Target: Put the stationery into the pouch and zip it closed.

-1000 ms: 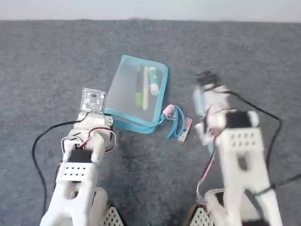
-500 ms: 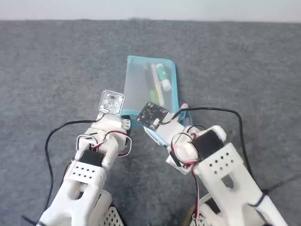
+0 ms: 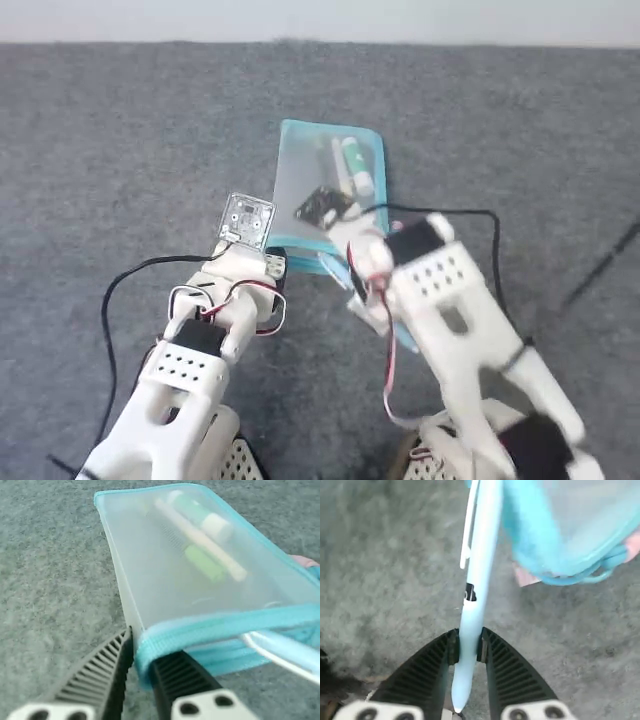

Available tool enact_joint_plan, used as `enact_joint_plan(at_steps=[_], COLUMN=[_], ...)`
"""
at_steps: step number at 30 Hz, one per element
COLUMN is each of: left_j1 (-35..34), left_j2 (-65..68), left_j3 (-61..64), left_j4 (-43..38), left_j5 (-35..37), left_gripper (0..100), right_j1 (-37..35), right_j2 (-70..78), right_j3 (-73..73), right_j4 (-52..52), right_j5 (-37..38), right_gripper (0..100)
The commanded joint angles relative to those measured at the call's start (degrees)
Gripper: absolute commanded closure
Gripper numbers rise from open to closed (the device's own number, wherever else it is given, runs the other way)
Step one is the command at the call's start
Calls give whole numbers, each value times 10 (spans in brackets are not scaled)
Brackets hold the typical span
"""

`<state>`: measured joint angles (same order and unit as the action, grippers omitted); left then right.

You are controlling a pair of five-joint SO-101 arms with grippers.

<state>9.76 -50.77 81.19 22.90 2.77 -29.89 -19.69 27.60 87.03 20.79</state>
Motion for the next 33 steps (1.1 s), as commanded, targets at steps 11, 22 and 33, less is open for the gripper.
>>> enact_joint_plan(at_steps=[11,22,33], left_j1=[48,44,42], left_j2=[-5,-5,-5], left_j3=[-20,-19,-20], left_j4=[-14,-14,-14], left_j5=[3,3,3], left_gripper=[987,987,987], right_j1=[18,18,18], right_j2=[298,322,138], right_j3=[-391,-529,-491], right_j4=[82,155,153], right_j5=[-99,-111,-61], right_gripper=[990,831,831])
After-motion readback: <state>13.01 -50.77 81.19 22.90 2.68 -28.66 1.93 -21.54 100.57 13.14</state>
